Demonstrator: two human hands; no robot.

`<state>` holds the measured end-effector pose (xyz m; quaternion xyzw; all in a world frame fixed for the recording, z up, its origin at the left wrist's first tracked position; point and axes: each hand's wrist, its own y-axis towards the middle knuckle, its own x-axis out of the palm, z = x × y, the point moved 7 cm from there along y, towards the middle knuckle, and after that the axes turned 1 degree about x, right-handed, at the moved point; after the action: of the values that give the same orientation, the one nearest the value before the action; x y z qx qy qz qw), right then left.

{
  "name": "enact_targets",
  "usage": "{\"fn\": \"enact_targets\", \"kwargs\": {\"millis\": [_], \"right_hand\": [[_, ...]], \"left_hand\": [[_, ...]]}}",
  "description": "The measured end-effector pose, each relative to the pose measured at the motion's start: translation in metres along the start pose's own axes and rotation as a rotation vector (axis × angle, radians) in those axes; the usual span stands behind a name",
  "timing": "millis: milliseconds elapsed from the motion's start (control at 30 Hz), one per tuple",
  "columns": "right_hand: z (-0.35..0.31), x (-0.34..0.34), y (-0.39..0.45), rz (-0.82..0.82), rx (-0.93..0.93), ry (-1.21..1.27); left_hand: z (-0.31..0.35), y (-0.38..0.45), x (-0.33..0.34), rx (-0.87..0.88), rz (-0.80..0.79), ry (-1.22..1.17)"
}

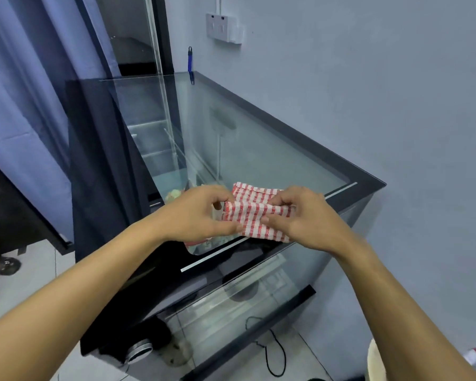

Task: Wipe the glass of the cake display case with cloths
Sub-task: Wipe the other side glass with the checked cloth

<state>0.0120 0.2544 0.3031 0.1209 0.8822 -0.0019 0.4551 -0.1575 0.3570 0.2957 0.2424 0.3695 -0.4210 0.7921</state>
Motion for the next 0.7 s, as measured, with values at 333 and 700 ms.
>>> {"fn": "enact_targets", "kwargs": {"millis": [333,700], "right_hand": [[0.015,-0.017,0.049,0.152,0.199,-0.023],[0.005,0.064,0.038,-0.257,-0.101,-0.282]], "left_hand": [[-0.019,0.038,0.000,-0.262,0.216,-0.368],[-0.046,0.043,-0.002,-0.391,0.171,-0.214]]}}
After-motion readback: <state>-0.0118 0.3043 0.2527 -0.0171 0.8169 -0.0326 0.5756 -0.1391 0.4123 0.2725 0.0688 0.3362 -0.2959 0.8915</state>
